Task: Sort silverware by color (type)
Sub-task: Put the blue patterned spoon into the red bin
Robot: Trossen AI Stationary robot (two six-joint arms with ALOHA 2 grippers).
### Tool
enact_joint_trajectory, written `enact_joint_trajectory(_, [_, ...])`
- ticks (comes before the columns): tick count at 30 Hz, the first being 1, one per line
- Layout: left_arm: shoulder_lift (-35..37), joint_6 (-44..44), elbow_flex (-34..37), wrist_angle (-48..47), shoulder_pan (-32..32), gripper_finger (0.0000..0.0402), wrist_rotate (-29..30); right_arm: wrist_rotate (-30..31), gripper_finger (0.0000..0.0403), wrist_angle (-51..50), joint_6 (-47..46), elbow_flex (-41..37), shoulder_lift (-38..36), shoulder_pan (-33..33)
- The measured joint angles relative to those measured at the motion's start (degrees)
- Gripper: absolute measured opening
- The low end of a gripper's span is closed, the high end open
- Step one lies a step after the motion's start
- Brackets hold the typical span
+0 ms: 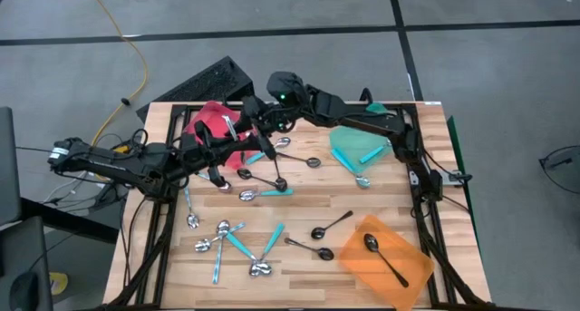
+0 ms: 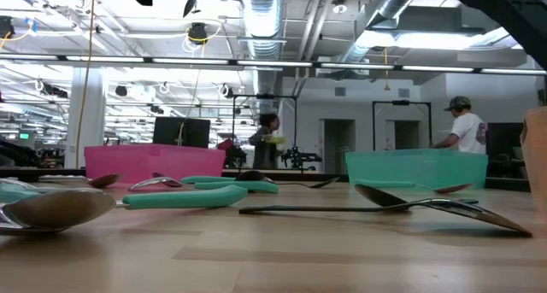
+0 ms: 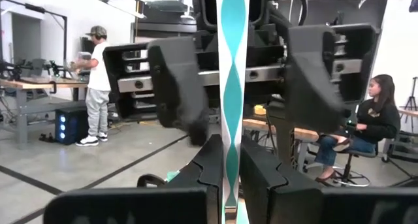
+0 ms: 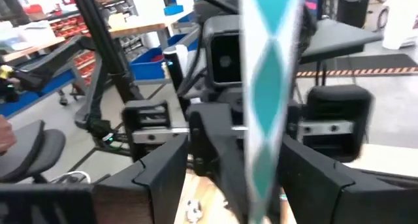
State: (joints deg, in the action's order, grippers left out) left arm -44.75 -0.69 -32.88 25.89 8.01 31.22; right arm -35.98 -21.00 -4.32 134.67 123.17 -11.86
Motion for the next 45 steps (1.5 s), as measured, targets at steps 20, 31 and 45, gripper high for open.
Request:
enact_joint_trajectory(20, [0.18, -7.02, -0.11, -4.02, 0.04, 0.0039, 4.21, 0.5, 0.0058, -1.14, -4.53, 0.01, -0.08, -1.77])
enact_joint_trajectory(31, [1.3, -27.4, 0.0, -23.73, -0.02, 0.015, 3.7, 1.41, 0.0058, -2.78, -6.82, 0.04, -0.13, -3.51])
enact_joint_trajectory(45, [2.16, -51.84, 0.0, -49.87, 0.04, 0.0156, -13.8, 22.33, 0.0058, -7.58, -0.73, 0.16, 0.65, -5.18])
